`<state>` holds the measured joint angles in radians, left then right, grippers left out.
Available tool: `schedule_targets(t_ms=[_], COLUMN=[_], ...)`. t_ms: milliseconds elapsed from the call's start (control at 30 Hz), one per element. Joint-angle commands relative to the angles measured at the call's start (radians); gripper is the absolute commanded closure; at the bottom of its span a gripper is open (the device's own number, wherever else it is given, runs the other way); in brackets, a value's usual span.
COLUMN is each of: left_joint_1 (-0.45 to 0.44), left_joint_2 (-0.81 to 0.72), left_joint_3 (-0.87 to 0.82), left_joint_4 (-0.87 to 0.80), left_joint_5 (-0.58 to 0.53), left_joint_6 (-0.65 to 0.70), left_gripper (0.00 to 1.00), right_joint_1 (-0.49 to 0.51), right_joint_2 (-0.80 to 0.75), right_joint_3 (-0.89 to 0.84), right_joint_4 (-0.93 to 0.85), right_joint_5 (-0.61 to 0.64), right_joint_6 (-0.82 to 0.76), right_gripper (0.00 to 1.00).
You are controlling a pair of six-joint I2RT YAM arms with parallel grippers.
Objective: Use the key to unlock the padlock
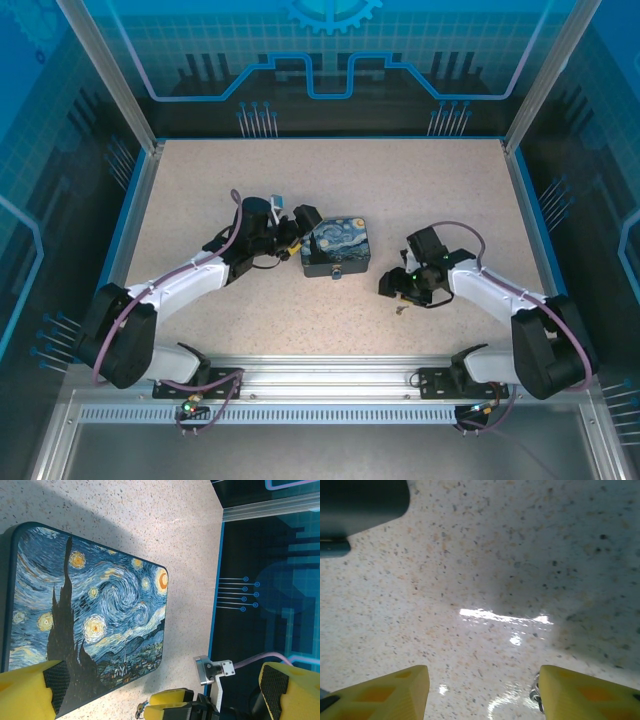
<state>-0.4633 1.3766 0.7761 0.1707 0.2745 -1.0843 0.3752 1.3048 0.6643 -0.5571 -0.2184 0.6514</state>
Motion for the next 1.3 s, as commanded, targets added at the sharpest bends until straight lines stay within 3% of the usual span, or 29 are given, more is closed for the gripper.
schedule_targets(t_ms=[0,267,567,833,1033,1267], left_joint_1=[-0.006,-0.005,-0.006,-0.006,-0.005,-0.004], left_joint_2=[0.001,0.006,0.018,0.007,0.005,-0.004], left_joint_3=[-0.015,-0.012,-0.009,-0.011,-0.016,-0.017], left_joint_4=[0.027,0.027,0.033,0.023,0.023,0.013], left_joint_5=[-0.014,-0.015,-0.011,-0.018,-0.021,-0.025], left_joint_6=[-0.012,-0.01,-0.012,-0.007,-0.007,0.003], left_gripper=[0.01,0.01,0.01,0.01,0.01,0.01], right_joint_1=[0.037,0.098,0.107,0.118,0.224,0.242], right_joint_2=[0.013,-0.013,0.01,0.138,0.138,0.074], right_joint_3=[0.042,0.039,-0.005,0.09,0.179,0.145], right_joint_4=[-0.129,-0.195,-0.14,-0.076,0.004,-0.089], right_joint_5=[0.115,0.177,0.151,0.104,0.075,0.218], right_joint_6=[0.011,0.063,0.089,0.091,0.068,0.06], right_gripper=[0.4,0.41,0.39,0.39,0.41,0.4])
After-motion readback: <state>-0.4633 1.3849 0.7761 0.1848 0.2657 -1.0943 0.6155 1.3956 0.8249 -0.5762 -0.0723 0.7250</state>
